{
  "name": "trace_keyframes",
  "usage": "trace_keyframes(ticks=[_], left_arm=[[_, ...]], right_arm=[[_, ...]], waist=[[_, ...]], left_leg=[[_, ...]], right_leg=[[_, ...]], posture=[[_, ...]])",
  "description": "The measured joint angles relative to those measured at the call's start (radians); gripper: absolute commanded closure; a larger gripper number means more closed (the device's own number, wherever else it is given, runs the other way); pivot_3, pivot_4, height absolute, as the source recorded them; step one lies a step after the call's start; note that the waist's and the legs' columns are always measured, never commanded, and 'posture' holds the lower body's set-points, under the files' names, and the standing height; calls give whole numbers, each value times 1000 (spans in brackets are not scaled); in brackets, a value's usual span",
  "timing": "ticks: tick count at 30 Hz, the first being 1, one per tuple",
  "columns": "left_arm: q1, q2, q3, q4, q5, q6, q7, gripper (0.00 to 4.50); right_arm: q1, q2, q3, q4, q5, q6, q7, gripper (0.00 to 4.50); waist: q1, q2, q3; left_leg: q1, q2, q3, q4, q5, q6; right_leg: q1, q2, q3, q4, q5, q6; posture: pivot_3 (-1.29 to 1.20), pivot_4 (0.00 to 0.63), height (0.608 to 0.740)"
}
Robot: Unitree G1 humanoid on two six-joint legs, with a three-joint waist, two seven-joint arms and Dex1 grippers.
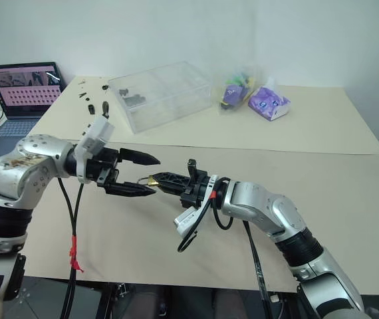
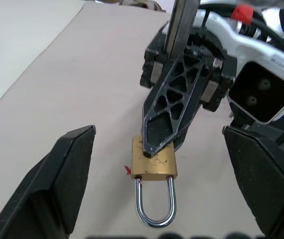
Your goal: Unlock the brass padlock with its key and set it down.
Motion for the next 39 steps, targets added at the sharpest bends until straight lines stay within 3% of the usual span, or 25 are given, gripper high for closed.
trace_keyframes(ticks=[1, 5, 10, 12, 39], left_arm=[[-12, 0, 12, 15, 0, 1, 7, 82], [-47, 0, 54, 96, 11, -22, 31, 949], [-24, 7, 23, 113, 55, -71, -6, 2509], [-2, 10, -1, 114, 81, -89, -22, 3389], [30, 29, -39, 72, 86, -84, -80, 3389]], right_arm=[[0, 0, 0, 0, 0, 0, 0, 4422], [0, 0, 0, 0, 0, 2, 0, 4422], [0, 0, 0, 0, -1, 3, 0, 4422], [0, 0, 0, 0, -2, 5, 0, 4422], [3, -8, -19, -1, 46, 55, 19, 4422]], waist=[[0, 0, 0], [0, 0, 0], [-1, -3, 2], [-1, -3, 2], [0, -5, 3]], left_leg=[[0, 0, 0, 0, 0, 0], [0, 0, 0, 0, 0, 0], [0, 0, 1, 0, 0, 0], [0, 0, 1, 0, 0, 0], [0, 0, 0, 0, 0, 0]], right_leg=[[0, 0, 0, 0, 0, 0], [0, 0, 0, 0, 0, 0], [0, 0, 1, 0, 0, 0], [0, 0, 0, 0, 0, 0], [0, 0, 0, 0, 0, 0]], posture=[[0, 150, 740], [0, 150, 740], [0, 150, 740], [0, 150, 740], [0, 150, 740]])
